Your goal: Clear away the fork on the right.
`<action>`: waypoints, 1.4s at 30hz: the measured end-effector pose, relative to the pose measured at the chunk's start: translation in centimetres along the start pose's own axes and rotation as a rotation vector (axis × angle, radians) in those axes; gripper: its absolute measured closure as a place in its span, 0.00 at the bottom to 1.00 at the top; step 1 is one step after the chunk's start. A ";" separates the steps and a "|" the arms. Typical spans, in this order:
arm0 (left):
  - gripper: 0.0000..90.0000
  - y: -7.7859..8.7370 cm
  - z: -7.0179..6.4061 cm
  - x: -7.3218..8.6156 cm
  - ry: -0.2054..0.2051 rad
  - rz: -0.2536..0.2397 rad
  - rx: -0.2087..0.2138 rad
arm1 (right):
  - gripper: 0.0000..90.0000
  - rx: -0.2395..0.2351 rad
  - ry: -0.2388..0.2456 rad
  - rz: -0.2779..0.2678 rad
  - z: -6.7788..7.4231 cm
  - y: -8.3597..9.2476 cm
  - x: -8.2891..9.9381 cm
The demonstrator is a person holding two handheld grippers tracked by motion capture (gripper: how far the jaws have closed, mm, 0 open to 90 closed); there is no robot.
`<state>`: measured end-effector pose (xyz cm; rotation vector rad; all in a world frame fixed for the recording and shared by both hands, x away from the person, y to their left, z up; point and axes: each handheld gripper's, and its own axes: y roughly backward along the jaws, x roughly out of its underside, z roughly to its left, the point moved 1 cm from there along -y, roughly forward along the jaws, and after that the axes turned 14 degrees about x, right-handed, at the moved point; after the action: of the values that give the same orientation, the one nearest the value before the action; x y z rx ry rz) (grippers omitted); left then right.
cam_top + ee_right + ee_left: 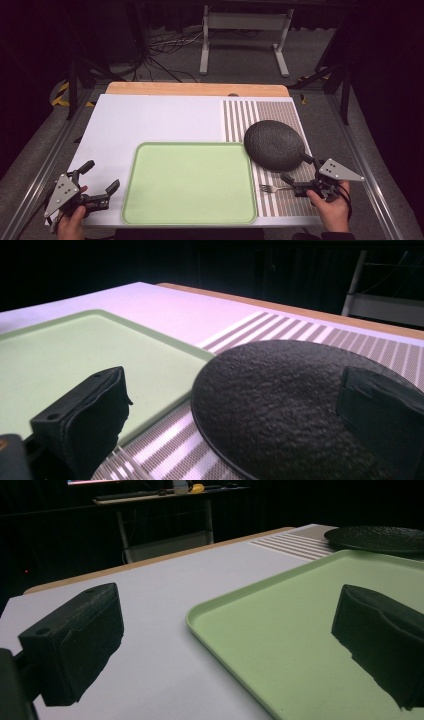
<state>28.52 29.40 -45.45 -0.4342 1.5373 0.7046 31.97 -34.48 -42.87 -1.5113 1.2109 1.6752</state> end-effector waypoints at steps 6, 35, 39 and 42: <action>0.01 0.0 0.0 0.0 0.002 0.000 0.002 | 0.01 -0.016 -0.004 0.035 0.5 -1.3 -1.1; 0.01 0.0 0.0 0.1 0.007 -0.001 -0.001 | 0.09 -0.106 0.457 0.486 1.3 -4.0 -6.2; 0.01 0.0 0.0 0.0 0.006 0.000 0.000 | 0.10 -0.140 0.535 0.561 1.6 -4.5 -6.3; 0.01 0.0 0.0 0.0 0.007 0.000 -0.001 | 0.11 -0.152 0.561 0.590 1.8 -4.6 -6.3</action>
<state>28.52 29.44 -45.48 -0.4381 1.5440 0.7044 36.46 -29.96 -37.97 -1.9239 2.0198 1.7766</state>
